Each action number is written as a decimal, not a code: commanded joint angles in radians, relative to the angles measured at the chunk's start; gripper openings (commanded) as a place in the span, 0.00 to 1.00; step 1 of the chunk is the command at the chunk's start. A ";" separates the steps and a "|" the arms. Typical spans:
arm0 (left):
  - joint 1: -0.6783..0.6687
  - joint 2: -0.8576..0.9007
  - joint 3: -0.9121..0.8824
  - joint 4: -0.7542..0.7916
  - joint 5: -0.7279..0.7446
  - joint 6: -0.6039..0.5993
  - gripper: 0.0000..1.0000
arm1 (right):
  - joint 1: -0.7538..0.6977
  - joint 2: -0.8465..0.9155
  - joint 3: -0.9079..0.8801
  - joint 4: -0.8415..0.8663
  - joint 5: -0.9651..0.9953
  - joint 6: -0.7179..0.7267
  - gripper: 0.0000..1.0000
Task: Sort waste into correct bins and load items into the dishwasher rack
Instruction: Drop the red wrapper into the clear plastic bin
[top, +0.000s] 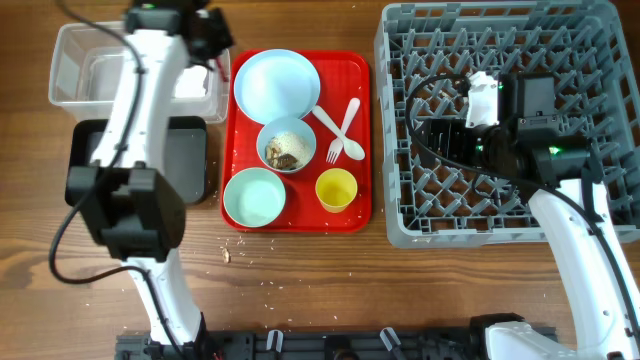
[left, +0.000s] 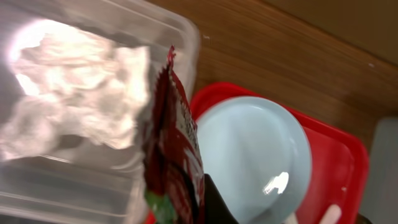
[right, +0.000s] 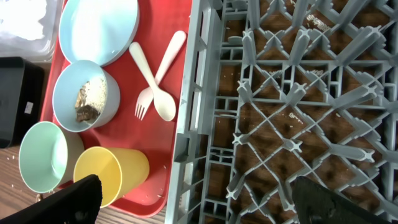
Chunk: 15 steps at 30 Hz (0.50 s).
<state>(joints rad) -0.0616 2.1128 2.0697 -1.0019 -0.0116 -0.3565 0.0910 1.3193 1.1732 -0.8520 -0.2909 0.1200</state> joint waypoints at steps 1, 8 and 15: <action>0.069 0.017 -0.021 0.006 -0.013 0.101 0.04 | 0.004 0.013 0.013 0.003 0.008 0.014 1.00; 0.132 0.093 -0.059 0.143 -0.009 0.187 0.75 | 0.004 0.014 0.012 0.014 0.008 0.014 1.00; 0.131 0.040 -0.044 0.123 0.023 0.196 0.89 | 0.004 0.014 0.012 0.014 0.008 0.013 1.00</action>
<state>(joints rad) 0.0685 2.2124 2.0136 -0.8604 -0.0177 -0.1833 0.0910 1.3231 1.1732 -0.8444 -0.2909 0.1200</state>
